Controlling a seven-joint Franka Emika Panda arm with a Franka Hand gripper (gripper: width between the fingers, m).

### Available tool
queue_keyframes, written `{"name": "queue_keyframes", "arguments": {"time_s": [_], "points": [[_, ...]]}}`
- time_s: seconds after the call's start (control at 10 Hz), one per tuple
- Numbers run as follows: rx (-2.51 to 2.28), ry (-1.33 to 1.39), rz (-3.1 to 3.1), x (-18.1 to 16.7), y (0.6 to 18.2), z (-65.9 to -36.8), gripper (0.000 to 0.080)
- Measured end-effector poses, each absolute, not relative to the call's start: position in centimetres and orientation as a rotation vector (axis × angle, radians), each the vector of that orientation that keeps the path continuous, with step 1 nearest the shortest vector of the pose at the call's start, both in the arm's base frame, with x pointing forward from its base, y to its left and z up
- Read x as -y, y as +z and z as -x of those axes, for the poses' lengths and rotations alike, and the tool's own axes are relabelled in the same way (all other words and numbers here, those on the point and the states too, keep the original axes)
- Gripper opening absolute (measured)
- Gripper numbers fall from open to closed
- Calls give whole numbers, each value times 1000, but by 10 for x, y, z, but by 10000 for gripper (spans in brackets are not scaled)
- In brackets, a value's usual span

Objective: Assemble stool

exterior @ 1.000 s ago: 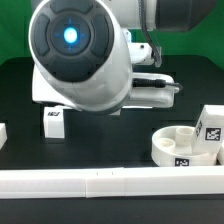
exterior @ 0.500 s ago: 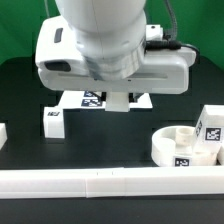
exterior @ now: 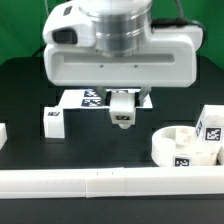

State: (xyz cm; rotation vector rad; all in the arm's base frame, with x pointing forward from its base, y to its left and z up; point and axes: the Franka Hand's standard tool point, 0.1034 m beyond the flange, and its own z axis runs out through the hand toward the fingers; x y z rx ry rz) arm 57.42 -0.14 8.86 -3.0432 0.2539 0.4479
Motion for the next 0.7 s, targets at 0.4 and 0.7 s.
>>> {"name": "queue_keyframes", "arguments": {"time_s": [0.4, 0.7], "points": [[-251, -7, 3097, -2, 99, -589, 337], [-227, -321, 3099, -12, 104, -597, 337]]}}
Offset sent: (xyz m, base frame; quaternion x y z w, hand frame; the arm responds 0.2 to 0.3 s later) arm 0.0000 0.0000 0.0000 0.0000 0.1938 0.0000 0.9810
